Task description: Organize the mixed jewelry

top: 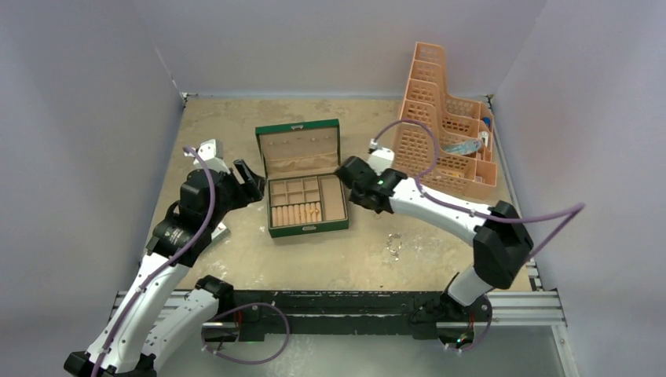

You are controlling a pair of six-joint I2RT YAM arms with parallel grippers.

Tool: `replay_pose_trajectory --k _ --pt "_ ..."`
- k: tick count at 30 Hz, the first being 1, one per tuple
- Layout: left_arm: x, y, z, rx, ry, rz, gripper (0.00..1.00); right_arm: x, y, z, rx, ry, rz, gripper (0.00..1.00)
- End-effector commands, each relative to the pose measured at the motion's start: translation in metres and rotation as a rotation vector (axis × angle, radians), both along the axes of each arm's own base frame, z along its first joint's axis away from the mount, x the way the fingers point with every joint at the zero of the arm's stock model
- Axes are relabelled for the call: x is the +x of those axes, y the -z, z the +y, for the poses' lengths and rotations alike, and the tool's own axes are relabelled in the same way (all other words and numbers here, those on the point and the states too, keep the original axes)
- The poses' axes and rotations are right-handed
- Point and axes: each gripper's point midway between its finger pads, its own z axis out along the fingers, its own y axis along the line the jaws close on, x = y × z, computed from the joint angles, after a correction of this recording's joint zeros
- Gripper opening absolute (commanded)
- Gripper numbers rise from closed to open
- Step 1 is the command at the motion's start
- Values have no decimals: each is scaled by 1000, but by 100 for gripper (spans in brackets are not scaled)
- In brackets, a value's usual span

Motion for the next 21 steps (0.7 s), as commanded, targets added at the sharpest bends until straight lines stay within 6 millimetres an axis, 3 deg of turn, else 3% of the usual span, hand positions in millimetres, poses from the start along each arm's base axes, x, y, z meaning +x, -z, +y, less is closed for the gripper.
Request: replay_pose_trajectory --k 1,5,12,21 --pt "6 -12 -19 -30 101 -50 70 4 0 -49 31 164 -48 36" --pt "6 -11 -30 -43 160 -46 72 2 24 -69 44 188 -9 37" --pt "8 -4 -34 -40 177 -20 72 7 61 -67 -4 140 61 37" --pt "9 -1 -36 -39 182 -11 71 15 80 -67 -78 113 90 30"
